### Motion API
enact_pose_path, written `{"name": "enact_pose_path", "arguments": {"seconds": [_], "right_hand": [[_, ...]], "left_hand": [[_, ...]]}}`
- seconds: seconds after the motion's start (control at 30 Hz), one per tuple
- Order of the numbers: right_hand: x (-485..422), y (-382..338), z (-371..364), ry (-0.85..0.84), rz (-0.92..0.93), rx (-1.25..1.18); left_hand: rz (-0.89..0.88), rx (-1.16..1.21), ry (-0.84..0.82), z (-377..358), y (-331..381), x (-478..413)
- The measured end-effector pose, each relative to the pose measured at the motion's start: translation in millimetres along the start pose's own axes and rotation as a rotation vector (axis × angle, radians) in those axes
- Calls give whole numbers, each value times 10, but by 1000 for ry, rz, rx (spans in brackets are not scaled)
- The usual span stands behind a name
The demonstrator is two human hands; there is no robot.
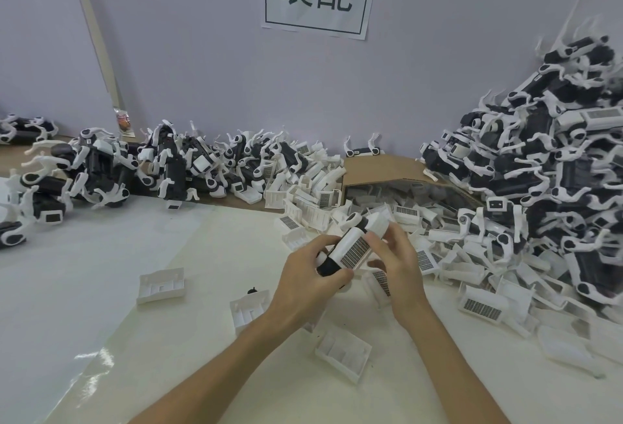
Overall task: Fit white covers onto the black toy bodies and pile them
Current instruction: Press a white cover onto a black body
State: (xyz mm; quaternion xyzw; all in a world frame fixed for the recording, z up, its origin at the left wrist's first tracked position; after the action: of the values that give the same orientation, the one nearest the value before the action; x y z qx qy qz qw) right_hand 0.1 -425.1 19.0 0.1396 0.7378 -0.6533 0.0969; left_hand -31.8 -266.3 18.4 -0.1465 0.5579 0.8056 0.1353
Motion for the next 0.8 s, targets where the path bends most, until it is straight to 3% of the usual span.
{"name": "enact_pose_path", "arguments": {"seconds": [0.37,0.53,0.8], "right_hand": [[-6,-104,37,-161,-101,-164],[-92,-252,256,-117,-116,-349],[-20,-535,340,-466,-265,87]], "left_hand": [[165,397,56,138,-83,-84],[175,426,262,331,-205,-149],[514,661,353,323,-476,-134]]}}
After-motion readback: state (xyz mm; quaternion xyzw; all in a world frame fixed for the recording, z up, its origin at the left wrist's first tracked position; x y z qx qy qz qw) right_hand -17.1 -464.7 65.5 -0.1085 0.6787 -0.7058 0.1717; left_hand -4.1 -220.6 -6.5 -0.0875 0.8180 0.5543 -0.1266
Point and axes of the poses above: each hand's wrist, its own x-axis away from the middle knuckle, its own z-axis out of the back of the hand, y = z × x, the point moved 6 cm from there along -x, towards the middle knuckle, and after that the axes turned 7 degrees about -x, right-handed, at the moved point
